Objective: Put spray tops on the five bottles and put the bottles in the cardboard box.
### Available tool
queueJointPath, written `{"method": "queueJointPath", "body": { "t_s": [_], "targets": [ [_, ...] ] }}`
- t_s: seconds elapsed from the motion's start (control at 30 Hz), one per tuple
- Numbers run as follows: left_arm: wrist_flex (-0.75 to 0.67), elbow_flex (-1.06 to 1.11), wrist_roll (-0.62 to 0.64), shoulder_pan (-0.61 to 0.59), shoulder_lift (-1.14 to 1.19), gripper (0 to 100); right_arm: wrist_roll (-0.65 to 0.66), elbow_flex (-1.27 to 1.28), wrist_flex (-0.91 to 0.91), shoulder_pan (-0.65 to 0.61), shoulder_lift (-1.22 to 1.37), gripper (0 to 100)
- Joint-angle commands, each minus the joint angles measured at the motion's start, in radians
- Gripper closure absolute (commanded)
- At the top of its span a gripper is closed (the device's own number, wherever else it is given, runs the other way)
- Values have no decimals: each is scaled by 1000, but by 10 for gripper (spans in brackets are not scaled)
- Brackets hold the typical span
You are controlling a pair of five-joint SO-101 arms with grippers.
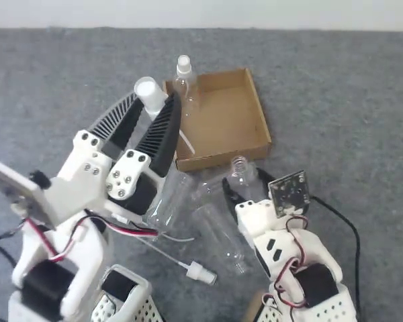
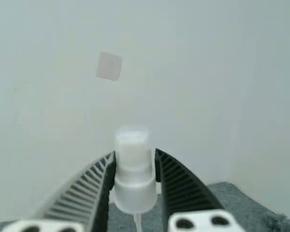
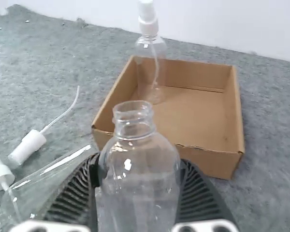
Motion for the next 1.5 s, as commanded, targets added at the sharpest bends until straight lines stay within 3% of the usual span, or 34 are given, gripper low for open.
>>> {"method": "queueJointPath", "body": {
  "t_s": [0.0, 0.23, 0.43, 1.3, 1.47],
  "targets": [
    [-89, 59, 29, -8, -54, 988, 26, 28, -94, -19, -21, 992],
    [-150, 133, 92, -8, -103, 988, 101, 117, -239, -21, -21, 991],
    [-250, 222, 107, -2, -100, 988, 107, 143, -283, -104, -21, 991],
    [-305, 410, 106, 0, -98, 988, 161, 149, -343, -111, -21, 991],
    [-301, 446, 103, 54, -103, 988, 163, 141, -343, -104, -21, 991]
  ]
}}
